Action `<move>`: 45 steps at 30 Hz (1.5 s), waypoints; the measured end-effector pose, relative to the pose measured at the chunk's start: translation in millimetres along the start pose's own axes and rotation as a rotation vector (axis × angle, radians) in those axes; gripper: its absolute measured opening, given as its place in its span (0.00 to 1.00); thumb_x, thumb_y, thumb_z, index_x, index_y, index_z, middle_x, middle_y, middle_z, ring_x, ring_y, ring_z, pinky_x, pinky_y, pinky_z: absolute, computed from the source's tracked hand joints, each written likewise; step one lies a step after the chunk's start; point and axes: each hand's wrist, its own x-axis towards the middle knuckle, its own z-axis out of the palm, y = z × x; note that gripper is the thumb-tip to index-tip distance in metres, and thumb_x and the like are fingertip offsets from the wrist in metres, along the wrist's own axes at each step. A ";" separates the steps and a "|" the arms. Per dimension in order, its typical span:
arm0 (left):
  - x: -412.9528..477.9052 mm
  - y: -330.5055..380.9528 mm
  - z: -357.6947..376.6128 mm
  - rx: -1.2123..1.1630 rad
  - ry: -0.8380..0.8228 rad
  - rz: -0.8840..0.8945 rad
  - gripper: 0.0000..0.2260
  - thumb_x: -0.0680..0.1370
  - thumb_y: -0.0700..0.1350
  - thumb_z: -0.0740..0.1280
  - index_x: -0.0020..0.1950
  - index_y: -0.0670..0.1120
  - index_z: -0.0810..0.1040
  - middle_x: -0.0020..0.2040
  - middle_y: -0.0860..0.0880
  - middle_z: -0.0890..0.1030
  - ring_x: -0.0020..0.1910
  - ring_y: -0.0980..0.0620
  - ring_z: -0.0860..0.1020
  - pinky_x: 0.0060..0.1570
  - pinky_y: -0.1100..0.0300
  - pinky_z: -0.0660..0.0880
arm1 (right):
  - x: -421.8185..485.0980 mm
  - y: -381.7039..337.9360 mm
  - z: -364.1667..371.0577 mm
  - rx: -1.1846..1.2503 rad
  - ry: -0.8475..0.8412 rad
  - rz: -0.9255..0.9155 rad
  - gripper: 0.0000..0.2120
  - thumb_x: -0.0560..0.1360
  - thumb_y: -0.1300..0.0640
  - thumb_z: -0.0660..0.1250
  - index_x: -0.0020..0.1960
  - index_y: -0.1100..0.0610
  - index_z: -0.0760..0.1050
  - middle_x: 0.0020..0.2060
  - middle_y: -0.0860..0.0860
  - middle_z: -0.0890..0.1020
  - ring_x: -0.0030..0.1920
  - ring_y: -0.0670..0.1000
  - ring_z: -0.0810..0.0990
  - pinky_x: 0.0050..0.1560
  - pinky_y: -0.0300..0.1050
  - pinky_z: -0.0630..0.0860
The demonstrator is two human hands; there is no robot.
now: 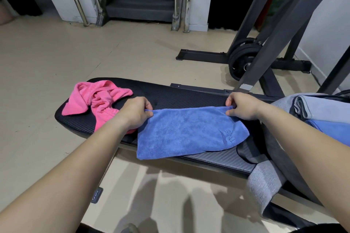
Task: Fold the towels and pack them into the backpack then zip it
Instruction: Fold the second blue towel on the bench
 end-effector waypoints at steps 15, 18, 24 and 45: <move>-38.6 29.3 -43.8 -0.092 0.427 0.221 0.07 0.80 0.38 0.65 0.55 0.44 0.81 0.53 0.43 0.81 0.56 0.42 0.76 0.57 0.54 0.69 | -80.0 -20.7 -65.5 0.161 0.360 -0.114 0.05 0.79 0.56 0.64 0.47 0.56 0.77 0.41 0.53 0.81 0.42 0.53 0.76 0.40 0.47 0.69; -45.8 33.4 -55.0 -0.177 0.500 0.219 0.08 0.81 0.38 0.62 0.56 0.43 0.80 0.54 0.43 0.81 0.56 0.44 0.76 0.57 0.55 0.68 | -88.0 -21.7 -67.8 0.276 0.301 -0.111 0.06 0.79 0.55 0.65 0.46 0.56 0.78 0.41 0.54 0.82 0.40 0.53 0.78 0.43 0.49 0.74; -54.4 32.4 -42.7 -0.252 0.427 0.172 0.07 0.81 0.39 0.62 0.56 0.46 0.78 0.55 0.48 0.80 0.55 0.49 0.76 0.55 0.57 0.69 | -85.4 -19.7 -58.3 0.426 0.259 -0.049 0.08 0.81 0.57 0.62 0.51 0.61 0.77 0.39 0.54 0.81 0.39 0.54 0.78 0.37 0.45 0.74; -26.4 80.9 43.1 0.339 0.177 0.259 0.22 0.83 0.55 0.54 0.75 0.48 0.67 0.77 0.47 0.65 0.76 0.45 0.62 0.73 0.45 0.60 | -45.9 -71.8 55.5 -0.193 0.297 -0.265 0.26 0.83 0.49 0.53 0.79 0.55 0.60 0.78 0.55 0.63 0.76 0.58 0.62 0.74 0.54 0.63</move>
